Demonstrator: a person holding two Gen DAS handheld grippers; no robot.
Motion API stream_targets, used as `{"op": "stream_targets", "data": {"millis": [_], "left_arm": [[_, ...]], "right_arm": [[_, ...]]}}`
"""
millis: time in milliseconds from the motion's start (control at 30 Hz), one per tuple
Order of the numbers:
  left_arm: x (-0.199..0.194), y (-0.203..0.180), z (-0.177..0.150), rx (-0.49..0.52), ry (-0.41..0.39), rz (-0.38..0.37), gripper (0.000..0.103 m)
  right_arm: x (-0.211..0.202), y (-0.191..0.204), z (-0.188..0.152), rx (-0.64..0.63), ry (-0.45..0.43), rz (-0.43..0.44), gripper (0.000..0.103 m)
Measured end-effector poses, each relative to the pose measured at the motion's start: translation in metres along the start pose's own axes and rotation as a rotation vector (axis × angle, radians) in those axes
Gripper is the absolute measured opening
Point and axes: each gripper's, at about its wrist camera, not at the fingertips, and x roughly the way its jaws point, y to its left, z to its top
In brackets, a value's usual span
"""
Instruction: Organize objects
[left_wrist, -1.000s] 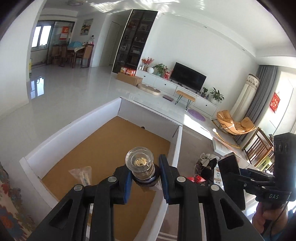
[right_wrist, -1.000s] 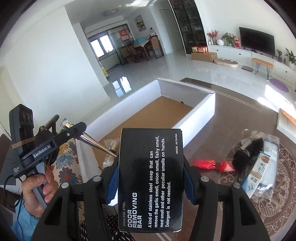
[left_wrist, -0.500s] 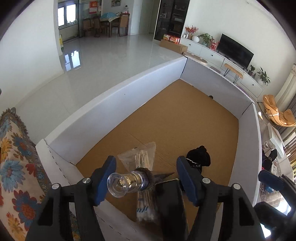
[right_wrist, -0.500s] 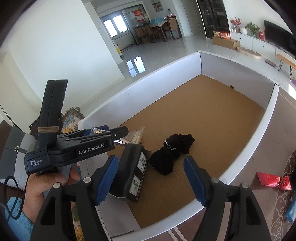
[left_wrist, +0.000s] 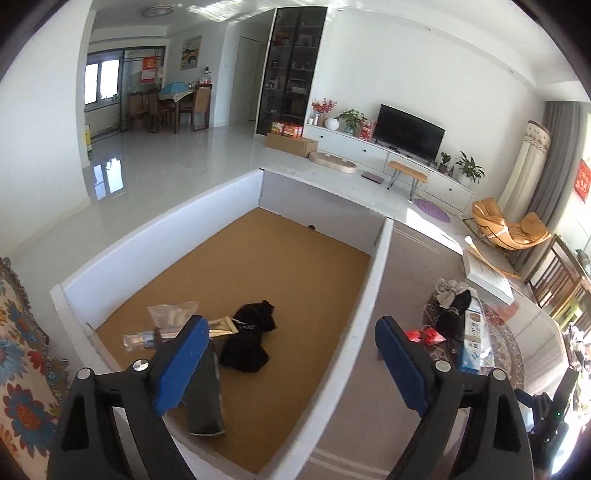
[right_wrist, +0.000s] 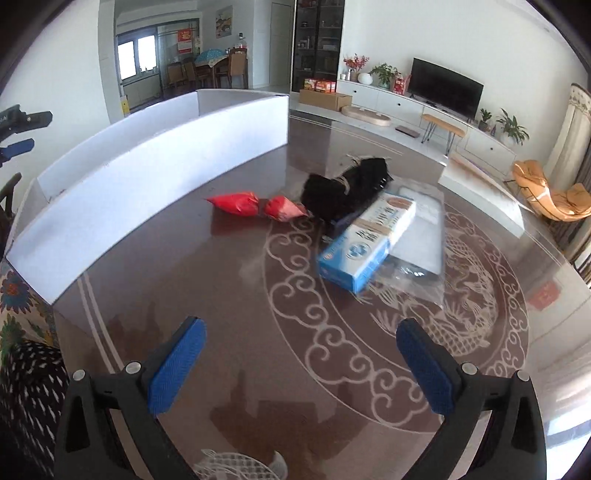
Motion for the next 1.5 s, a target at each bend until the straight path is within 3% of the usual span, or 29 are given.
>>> {"op": "stream_targets", "data": {"millis": [100,167,267,367,567,700,800,1500], "left_arm": [[0.015,-0.073,-0.036,0.075,0.107,-0.186,0.095],[0.035,-0.114,-0.063,0.106,0.189,-0.260,0.095],[0.071,-0.164,-0.101,0.165,0.262,-0.243,0.095],[0.100,-0.193,-0.126,0.231,0.292,-0.150,0.095],[0.117,-0.192,-0.149,0.297,0.260,-0.033,0.095],[0.116,-0.187,-0.148,0.282,0.246,-0.028,0.095],[0.119,-0.192,-0.150,0.309,0.262,-0.019,0.103],[0.121,-0.191,-0.150,0.307,0.261,-0.021,0.103]], "right_arm": [[-0.002,-0.051,-0.047,0.056,0.057,-0.107,0.103],[-0.010,-0.077,-0.071,0.102,0.074,-0.145,0.103],[-0.018,-0.099,-0.092,0.170,0.070,-0.170,0.103],[-0.023,-0.110,-0.101,0.231,0.062,-0.161,0.103],[-0.017,-0.116,-0.101,0.291,0.075,-0.122,0.103],[-0.017,-0.114,-0.101,0.289,0.076,-0.131,0.103],[-0.017,-0.114,-0.101,0.289,0.076,-0.131,0.103],[-0.017,-0.114,-0.101,0.289,0.076,-0.131,0.103]]}}
